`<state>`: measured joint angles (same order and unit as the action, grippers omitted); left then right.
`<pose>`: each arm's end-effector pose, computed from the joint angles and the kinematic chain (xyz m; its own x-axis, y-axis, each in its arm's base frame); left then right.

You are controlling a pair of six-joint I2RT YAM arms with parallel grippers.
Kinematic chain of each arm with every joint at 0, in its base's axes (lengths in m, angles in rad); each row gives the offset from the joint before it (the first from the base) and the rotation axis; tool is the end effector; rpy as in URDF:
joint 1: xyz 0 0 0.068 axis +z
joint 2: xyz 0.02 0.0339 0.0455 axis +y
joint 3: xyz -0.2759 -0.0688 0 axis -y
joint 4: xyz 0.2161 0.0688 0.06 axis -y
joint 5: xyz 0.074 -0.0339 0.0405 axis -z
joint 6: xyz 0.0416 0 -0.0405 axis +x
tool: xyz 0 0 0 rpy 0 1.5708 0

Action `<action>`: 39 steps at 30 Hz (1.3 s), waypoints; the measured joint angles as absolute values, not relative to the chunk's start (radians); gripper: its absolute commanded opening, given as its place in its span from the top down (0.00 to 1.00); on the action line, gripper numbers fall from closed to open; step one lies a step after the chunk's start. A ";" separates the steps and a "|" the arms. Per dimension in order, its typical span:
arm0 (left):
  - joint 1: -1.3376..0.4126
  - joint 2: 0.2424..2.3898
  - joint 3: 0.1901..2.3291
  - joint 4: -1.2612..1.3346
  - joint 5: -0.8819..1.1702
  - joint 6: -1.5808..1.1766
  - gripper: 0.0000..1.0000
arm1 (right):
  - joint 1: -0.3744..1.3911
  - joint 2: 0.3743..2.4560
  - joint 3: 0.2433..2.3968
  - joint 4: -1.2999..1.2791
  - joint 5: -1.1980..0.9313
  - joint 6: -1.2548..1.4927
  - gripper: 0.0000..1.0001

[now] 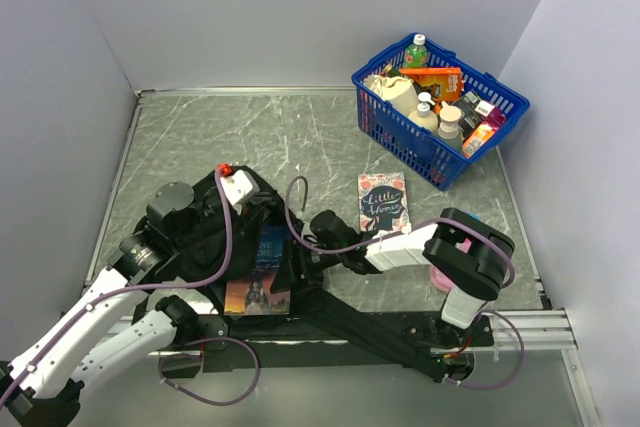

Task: Pack the student bag
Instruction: Place the book in the student bag.

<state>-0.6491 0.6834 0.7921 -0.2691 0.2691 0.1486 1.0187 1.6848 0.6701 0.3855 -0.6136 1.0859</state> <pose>0.0945 -0.0856 0.3526 -0.0086 0.1857 -0.9826 0.8019 0.5883 0.1042 0.1389 0.2712 0.1722 -0.9758 -0.2049 -0.0771 -0.1652 0.4584 0.8732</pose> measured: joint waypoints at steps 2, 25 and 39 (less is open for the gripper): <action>-0.648 0.685 0.799 -0.272 0.270 0.144 0.99 | 1.026 1.686 0.703 0.326 -0.610 1.056 0.20; -0.634 0.683 0.794 -0.299 0.290 0.153 0.99 | 1.011 1.719 0.609 0.961 -0.420 1.305 1.00; -0.634 0.685 0.778 -0.297 0.292 0.154 0.99 | 0.992 1.751 0.635 1.097 -0.247 1.369 1.00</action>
<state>-0.6342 0.6849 0.7776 -0.2966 0.2924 0.1539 0.9924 1.7508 0.6350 1.0973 -0.2466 1.3693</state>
